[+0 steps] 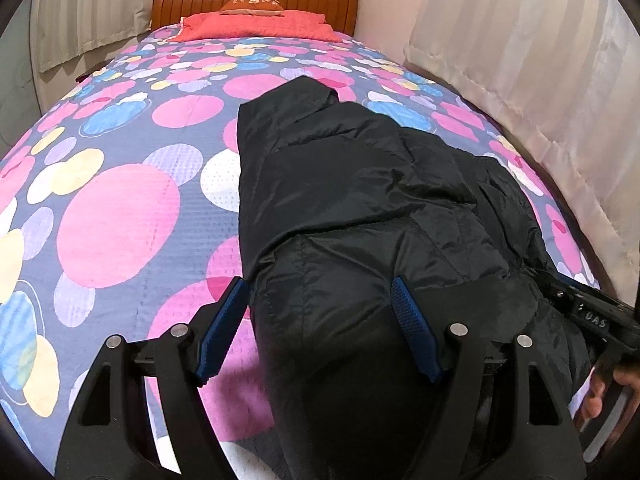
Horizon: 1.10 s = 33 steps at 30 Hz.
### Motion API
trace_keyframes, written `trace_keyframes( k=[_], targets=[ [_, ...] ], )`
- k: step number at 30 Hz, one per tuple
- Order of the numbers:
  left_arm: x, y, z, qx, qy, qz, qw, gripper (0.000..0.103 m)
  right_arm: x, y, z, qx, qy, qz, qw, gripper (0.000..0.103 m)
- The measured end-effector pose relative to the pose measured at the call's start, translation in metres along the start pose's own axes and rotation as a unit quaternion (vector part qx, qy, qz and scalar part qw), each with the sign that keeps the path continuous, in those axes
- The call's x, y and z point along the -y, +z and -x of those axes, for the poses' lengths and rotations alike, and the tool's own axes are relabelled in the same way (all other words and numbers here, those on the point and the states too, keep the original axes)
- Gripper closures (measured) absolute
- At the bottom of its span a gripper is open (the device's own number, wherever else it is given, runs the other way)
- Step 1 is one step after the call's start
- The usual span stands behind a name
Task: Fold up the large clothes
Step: 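Grasp the folded jacket with the left gripper while the right gripper presses it flat, then grasp the black jacket bundle edges with both grippers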
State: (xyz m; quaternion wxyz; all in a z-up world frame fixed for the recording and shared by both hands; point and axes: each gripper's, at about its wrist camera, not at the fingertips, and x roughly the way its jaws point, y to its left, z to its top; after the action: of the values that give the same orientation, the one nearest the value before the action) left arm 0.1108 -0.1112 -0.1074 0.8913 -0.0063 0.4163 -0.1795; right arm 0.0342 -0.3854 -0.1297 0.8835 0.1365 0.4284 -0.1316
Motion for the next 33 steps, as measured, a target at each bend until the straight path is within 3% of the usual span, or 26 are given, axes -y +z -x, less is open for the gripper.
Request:
trace_keyframes(
  k=[4,11,14,18,25,33],
  targets=[
    [-0.003,0.008,0.011,0.007,-0.009,0.014,0.9998,0.029,-0.021,0.009,0.027,0.040,-0.035,0.036,0.998,0.054],
    [0.005,0.038,0.019,0.033,-0.007,0.020,0.9992,0.029,-0.058,0.048,0.056,0.097,0.009,0.054,0.994,0.055],
    [0.013,0.052,0.014,0.044,-0.007,0.025,0.9987,0.029,-0.072,0.063,0.039,0.094,0.022,0.057,0.994,0.055],
    [0.027,0.061,-0.004,0.038,-0.004,0.019,0.9991,0.029,-0.084,0.073,0.004,0.077,0.005,0.066,0.995,0.055],
    [0.030,0.055,-0.049,-0.010,0.008,0.024,0.9996,0.028,-0.071,0.062,-0.044,0.037,-0.015,0.057,0.998,0.056],
    [0.030,0.048,-0.078,-0.026,0.014,0.011,0.9995,0.021,-0.063,0.048,-0.077,0.026,-0.013,0.053,0.998,0.056]
  ],
)
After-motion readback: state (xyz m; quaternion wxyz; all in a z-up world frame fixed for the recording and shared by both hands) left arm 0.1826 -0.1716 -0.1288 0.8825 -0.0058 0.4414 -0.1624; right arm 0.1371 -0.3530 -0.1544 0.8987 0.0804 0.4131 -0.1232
